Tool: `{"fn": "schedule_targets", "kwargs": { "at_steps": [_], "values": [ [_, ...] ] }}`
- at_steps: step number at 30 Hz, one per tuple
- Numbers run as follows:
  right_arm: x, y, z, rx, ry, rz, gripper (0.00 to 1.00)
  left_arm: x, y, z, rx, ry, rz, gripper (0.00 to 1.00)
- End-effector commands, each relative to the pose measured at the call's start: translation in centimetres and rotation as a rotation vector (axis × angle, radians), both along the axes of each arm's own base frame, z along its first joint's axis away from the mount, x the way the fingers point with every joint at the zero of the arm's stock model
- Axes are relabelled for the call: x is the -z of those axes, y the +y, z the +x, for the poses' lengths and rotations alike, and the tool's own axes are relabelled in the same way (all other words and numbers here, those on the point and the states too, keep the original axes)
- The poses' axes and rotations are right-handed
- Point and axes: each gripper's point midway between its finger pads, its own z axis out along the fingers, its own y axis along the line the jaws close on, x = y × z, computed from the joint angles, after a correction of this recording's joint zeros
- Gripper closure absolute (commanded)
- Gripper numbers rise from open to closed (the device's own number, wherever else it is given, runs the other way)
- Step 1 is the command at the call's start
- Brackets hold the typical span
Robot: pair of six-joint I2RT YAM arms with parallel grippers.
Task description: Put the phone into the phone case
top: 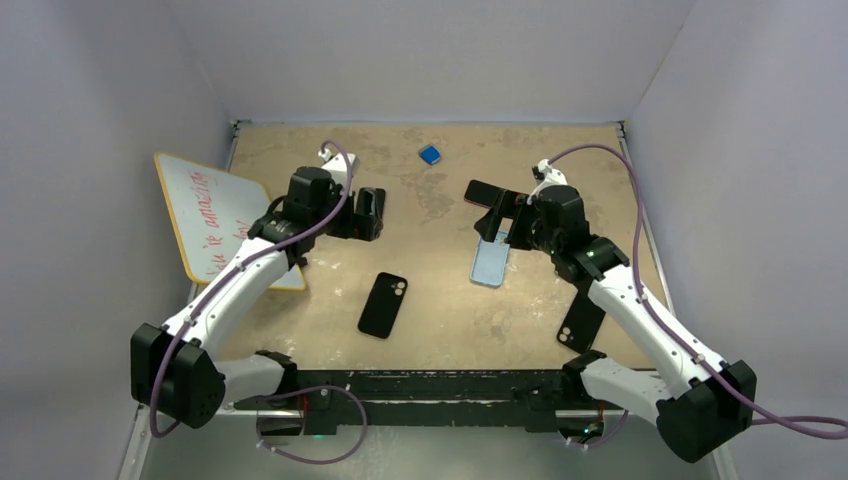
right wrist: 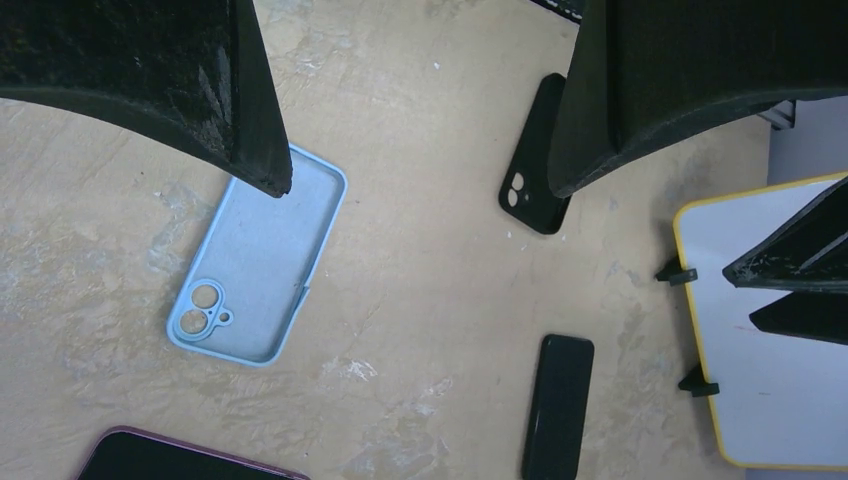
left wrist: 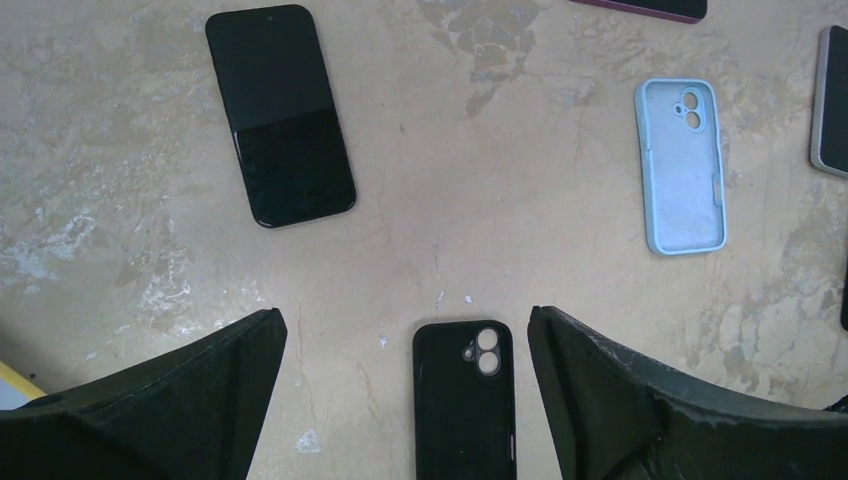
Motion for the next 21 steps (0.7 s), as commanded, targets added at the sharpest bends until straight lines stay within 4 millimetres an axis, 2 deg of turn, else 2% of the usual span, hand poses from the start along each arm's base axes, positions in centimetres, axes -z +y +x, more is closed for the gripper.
{"fn": "schedule_targets", "kwargs": {
  "at_steps": [1, 11, 17, 21],
  "values": [
    [-1.9, -0.1, 0.7, 0.008, -0.056, 0.0, 0.01, -1.8, 0.3, 2.3, -0.051, -0.046, 0.013, 0.03],
    [-1.4, 0.3, -0.4, -0.02, -0.032, 0.031, 0.01, -0.4, 0.3, 4.6, -0.058, 0.015, 0.094, 0.03],
    [-2.0, 0.5, -0.8, -0.036, -0.05, 0.055, 0.01, 1.0, 1.4, 7.4, -0.125, 0.038, 0.201, 0.03],
    [-2.2, 0.8, -1.4, -0.061, -0.071, 0.085, 0.01, 2.9, 1.2, 9.4, -0.125, 0.059, 0.243, 0.02]
  ]
}}
